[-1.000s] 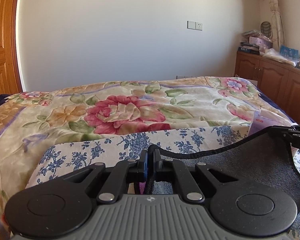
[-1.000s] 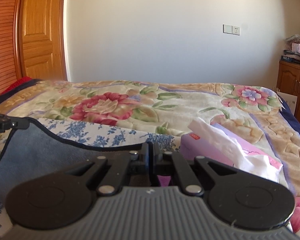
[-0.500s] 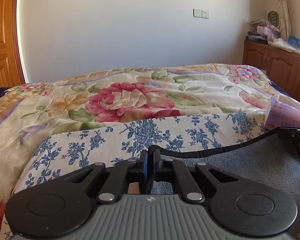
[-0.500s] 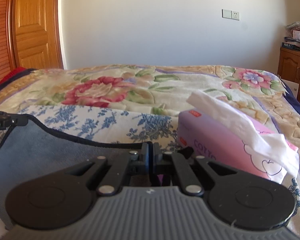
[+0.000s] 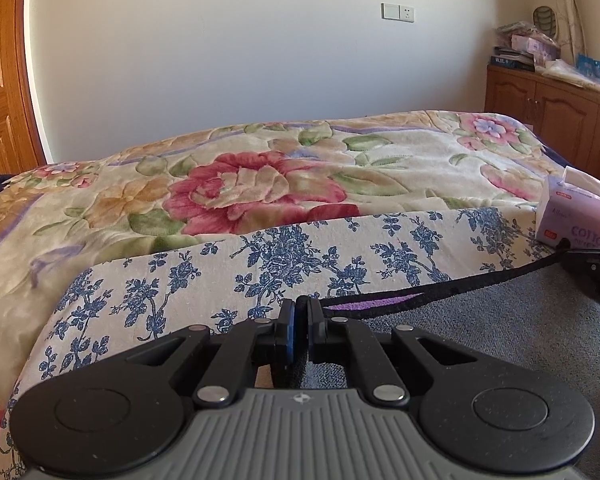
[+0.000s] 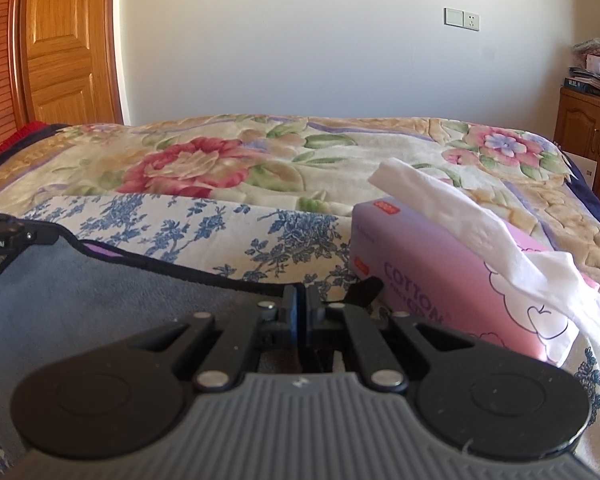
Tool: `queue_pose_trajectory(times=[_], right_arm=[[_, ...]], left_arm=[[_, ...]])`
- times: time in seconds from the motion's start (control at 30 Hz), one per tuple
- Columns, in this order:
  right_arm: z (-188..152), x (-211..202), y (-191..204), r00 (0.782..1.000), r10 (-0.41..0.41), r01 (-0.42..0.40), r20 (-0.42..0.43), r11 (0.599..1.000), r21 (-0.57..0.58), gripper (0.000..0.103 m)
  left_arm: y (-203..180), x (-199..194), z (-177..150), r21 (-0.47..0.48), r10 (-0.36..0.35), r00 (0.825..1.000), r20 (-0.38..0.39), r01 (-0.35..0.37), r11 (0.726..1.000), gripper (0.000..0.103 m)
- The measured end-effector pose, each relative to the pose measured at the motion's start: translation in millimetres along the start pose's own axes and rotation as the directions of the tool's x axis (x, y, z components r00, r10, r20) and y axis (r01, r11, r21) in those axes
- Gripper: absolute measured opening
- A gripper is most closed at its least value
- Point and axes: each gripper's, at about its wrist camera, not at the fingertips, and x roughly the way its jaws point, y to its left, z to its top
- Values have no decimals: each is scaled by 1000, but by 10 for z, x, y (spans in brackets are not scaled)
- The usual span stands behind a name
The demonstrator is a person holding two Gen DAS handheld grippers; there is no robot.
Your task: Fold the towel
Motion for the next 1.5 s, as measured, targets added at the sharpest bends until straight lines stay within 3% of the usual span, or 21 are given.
queue_pose_trajectory(times=[0.07,0.13,0.23,0.27,0.3,0.33,0.53,0.83,1.27,1.5], right_arm=[[0,-1,-8,1000,2,-2,-4,1000,7,5],[0,-3,-14,1000,-6,6,-10,1000,7,13],[10,-24,-17,1000,-19,19,-21,1000,3,18],[17,-35,-19,999,-24,24,-23,1000,1,24],[25,-61,-20,999,-27,27,-20,1000,2,42],[33,-89,-22,999,-29,29,-17,1000,3,53],[113,-250,12,999,-33,33,-28,999,-9,53],[257,-572,65,999,-46,47,-27,999,8,53],[237,-1026,342,999,-28,28,-24,999,-22,53],[165,-1228,439,1000,-20,20,-23,1000,-13,54]], left_arm=[[-14,2,0,7,1,1000,-2,-1,1000,14],[-16,-5,2,2,-9,1000,0,9,1000,33],[-20,-31,13,-5,-11,1000,5,11,1000,45],[-24,-41,17,-4,-12,1000,3,12,1000,47],[-28,-55,23,-2,-11,1000,3,11,1000,52],[-31,-77,28,-2,-10,1000,4,10,1000,58],[-49,-288,60,-8,-10,1000,14,10,1000,75],[-86,-759,107,-18,-33,999,36,34,999,89],[-177,-1272,155,-13,-45,998,44,46,999,92],[-233,-1462,225,1,-37,998,55,37,999,98]])
